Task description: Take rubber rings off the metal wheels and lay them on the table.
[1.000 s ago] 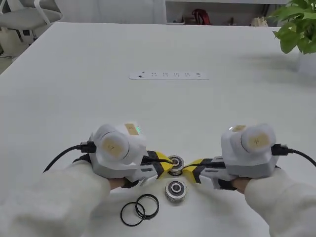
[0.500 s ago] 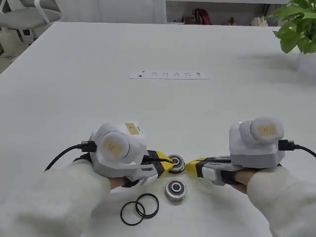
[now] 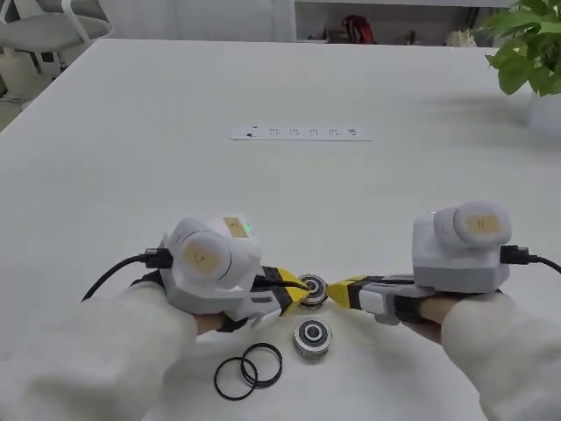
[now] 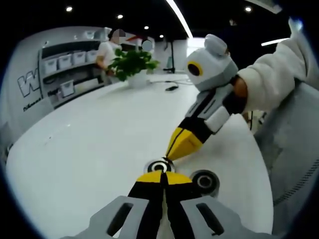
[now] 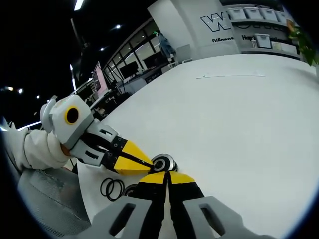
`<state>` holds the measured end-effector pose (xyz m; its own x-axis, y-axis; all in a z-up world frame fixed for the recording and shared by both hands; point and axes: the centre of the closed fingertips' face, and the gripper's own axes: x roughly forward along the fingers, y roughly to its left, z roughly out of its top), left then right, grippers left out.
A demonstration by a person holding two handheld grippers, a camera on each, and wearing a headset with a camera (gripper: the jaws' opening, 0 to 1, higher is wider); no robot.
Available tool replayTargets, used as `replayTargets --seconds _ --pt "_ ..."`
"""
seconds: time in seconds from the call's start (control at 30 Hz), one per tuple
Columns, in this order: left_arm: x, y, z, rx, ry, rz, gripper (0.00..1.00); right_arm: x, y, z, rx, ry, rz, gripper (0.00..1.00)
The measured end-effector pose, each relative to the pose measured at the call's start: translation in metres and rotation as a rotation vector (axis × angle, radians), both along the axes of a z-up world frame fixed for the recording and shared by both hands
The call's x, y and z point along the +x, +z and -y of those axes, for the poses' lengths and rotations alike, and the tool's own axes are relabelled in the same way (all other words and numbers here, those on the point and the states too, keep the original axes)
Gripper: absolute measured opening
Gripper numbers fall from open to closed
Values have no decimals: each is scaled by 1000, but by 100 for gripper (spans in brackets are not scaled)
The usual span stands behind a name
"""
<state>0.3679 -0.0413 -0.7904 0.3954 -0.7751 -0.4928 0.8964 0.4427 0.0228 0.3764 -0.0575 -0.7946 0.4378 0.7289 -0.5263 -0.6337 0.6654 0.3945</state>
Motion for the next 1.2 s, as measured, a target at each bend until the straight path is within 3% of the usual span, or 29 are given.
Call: replayTargets --seconds 1.2 --pt "-1 0 1 6 0 1 2 -3 4 -7 -3 28 7 0"
